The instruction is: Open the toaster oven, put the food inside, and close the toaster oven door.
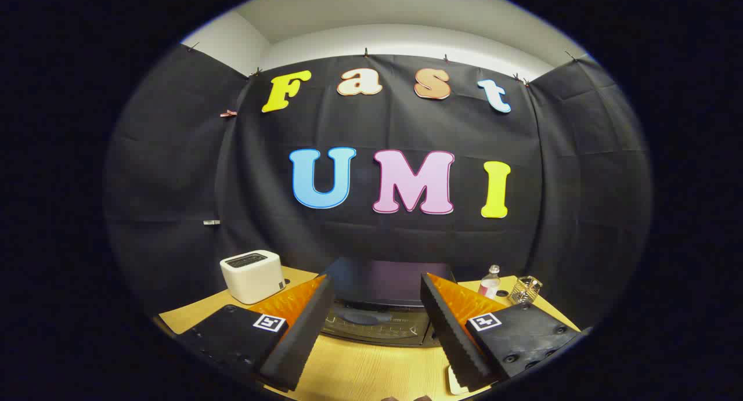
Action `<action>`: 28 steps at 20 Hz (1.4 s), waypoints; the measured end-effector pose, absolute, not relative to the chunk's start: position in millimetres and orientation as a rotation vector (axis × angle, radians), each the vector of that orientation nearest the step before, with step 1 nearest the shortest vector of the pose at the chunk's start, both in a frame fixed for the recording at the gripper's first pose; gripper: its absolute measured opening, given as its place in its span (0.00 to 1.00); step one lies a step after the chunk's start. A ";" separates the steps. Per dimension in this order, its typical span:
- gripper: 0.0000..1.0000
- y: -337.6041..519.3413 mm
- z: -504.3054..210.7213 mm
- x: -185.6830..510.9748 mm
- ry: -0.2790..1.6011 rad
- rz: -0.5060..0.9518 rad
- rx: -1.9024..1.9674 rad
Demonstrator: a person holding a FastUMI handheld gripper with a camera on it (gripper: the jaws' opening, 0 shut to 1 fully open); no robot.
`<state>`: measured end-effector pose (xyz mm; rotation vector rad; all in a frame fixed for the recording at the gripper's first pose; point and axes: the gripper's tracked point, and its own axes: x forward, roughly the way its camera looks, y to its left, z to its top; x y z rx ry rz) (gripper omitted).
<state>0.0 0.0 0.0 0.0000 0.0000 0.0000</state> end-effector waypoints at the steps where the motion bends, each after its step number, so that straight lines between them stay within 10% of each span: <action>1: 0.98 -3.0 -0.1 1.0 0.001 -0.011 -0.003; 28: 0.99 -4.4 -59.2 40.5 0.141 -0.119 0.047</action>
